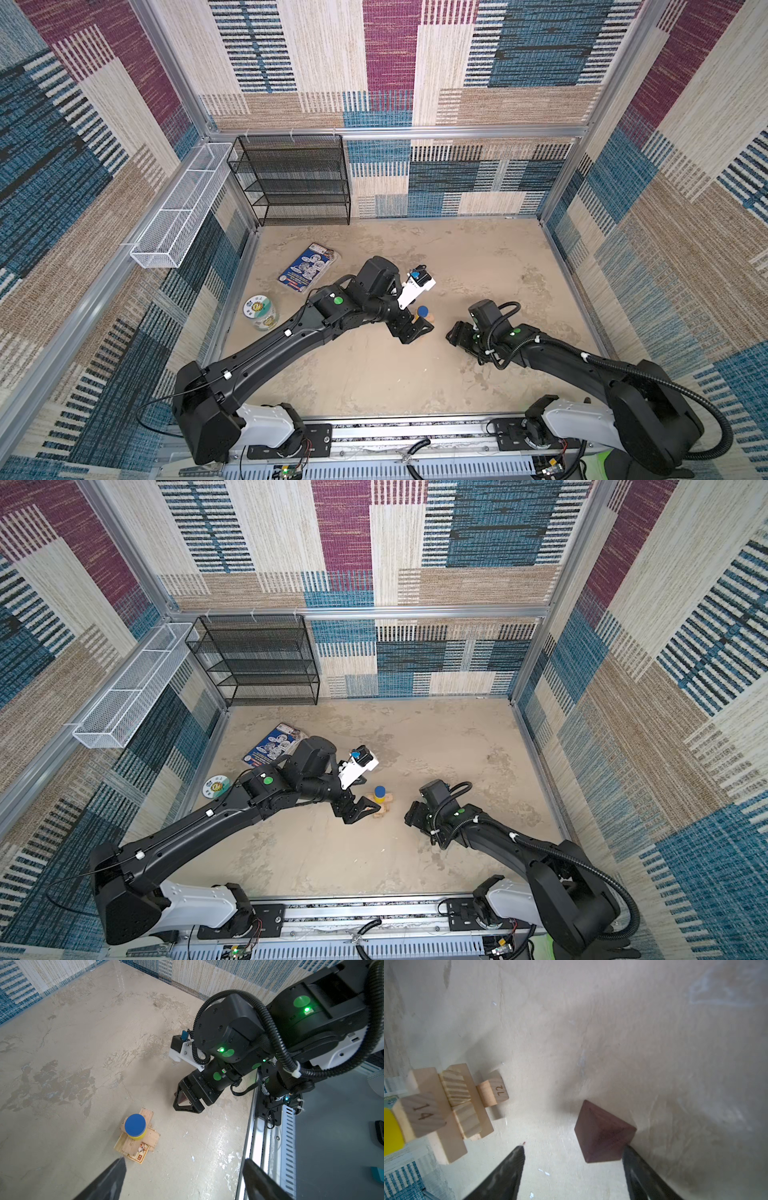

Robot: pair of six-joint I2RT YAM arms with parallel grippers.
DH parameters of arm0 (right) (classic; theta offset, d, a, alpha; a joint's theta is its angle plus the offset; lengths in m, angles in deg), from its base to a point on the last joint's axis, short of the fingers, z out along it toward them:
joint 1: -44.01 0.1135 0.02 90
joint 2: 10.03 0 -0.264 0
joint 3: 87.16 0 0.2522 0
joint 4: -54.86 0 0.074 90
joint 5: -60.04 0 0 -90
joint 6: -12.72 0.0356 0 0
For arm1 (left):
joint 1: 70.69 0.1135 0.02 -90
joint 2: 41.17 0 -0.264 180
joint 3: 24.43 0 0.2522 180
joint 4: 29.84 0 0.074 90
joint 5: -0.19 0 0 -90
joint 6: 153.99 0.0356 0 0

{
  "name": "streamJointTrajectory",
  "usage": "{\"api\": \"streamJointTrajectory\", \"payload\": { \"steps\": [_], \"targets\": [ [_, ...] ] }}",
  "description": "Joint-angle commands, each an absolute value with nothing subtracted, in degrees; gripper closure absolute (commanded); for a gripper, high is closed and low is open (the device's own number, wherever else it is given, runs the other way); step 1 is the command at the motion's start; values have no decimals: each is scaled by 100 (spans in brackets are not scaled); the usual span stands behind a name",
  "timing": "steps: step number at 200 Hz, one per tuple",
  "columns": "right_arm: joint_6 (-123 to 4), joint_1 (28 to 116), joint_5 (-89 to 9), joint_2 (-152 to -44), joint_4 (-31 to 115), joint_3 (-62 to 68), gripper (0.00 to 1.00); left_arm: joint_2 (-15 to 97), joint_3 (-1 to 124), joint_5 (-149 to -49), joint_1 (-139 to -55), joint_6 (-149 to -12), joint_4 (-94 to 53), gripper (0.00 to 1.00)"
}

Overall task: Build the wood block tower
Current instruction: 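Lower the right gripper around the purple cube and close it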

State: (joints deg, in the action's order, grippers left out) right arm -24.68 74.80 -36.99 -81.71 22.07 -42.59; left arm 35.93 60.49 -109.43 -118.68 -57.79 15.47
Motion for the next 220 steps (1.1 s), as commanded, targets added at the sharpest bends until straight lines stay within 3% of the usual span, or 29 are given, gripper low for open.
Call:
{"api": "streamJointTrajectory", "payload": {
  "steps": [1,31,100,174,220],
  "targets": [
    [-2660,7494,-3636,-8276,2256,-4121,23,3575,6113,-10871,-11868,-5639,1599,8],
    [-2920,7487,-3205,-8001,1953,-4108,26,3557,6116,-10895,-11861,-5659,1598,8],
    [-4157,7491,-2423,-8052,1797,-3877,47,3544,6119,-10882,-11867,-5648,1594,8],
    [-4501,7486,-2825,-8513,2089,-3787,48,3573,6109,-10862,-11864,-5650,1601,8],
    [-4337,7487,-3253,-8216,2035,-4071,49,3573,6127,-10862,-11868,-5661,1617,8]
  ]
}}
